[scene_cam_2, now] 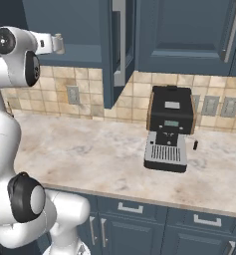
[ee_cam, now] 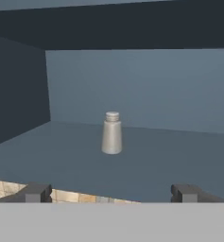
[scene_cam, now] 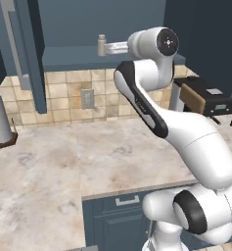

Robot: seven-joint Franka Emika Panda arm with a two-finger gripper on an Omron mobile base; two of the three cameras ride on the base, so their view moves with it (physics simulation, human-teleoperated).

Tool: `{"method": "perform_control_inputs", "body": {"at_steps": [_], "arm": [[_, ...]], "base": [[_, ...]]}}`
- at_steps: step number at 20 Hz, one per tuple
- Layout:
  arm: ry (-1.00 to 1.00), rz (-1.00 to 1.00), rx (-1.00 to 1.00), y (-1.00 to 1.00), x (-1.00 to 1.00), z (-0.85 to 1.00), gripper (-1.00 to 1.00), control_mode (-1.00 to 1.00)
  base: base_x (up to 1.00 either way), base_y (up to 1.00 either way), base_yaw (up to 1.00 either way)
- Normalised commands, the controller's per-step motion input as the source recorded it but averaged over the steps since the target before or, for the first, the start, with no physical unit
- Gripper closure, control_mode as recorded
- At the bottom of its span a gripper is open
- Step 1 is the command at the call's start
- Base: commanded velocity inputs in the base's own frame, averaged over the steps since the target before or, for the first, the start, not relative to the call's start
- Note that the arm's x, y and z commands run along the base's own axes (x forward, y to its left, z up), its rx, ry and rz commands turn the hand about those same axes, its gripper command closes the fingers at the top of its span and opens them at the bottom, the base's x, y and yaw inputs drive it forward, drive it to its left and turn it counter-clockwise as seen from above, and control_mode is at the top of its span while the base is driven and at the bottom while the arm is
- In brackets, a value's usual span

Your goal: Retrieve the shaker from the cabinet and place it next the steak on a plate on the dining table.

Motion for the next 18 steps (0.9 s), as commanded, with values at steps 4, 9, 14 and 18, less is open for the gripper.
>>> {"method": "perform_control_inputs", "body": {"at_steps": [4,9,14,18], "arm": [[0.00,0.00,-0.02,0.00,0.22,0.00,-1.00,-1.00],[0.00,0.00,-0.03,0.03,0.20,0.00,-1.00,-1.00],[0.00,0.00,-0.04,0.11,0.25,0.00,-1.00,-1.00],[0.00,0.00,-0.05,0.14,0.26,0.00,-1.00,-1.00]], "base": [[0.00,0.00,0.00],[0.00,0.00,0.00],[0.00,0.00,0.00],[0.00,0.00,0.00]]}}
